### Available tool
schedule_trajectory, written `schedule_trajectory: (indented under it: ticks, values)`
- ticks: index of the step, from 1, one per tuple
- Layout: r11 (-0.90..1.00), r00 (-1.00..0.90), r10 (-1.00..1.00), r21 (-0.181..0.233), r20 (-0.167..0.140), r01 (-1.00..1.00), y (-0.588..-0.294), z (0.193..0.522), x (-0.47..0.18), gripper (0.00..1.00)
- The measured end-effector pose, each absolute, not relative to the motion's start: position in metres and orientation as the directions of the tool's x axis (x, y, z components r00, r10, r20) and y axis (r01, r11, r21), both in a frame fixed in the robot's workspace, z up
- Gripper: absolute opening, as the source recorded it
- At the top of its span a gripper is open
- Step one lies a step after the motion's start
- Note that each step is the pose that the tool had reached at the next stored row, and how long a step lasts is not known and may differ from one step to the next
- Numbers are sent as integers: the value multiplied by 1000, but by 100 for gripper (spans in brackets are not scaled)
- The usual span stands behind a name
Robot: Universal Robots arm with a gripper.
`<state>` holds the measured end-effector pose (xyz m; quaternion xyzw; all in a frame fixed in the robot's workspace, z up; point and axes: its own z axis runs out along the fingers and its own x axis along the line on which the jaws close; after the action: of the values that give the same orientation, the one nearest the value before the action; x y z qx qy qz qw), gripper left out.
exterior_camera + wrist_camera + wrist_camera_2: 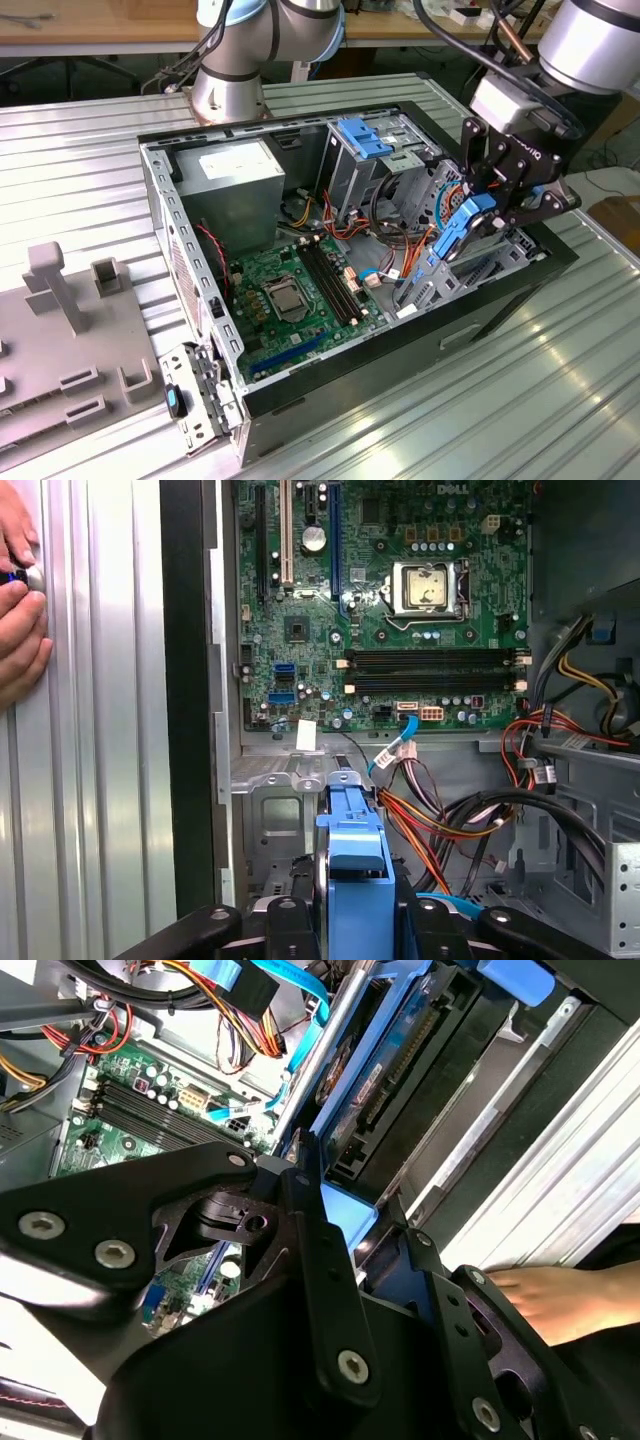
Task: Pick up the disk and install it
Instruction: 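Insert the disk into the insertion slot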
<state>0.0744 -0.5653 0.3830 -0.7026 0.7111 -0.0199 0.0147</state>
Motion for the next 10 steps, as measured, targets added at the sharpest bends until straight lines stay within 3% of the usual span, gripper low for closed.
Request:
schedule_trajectory:
  ticks: [10]
  values:
    - [12, -12, -1000, -49, 7, -999, -565, 379, 74, 37]
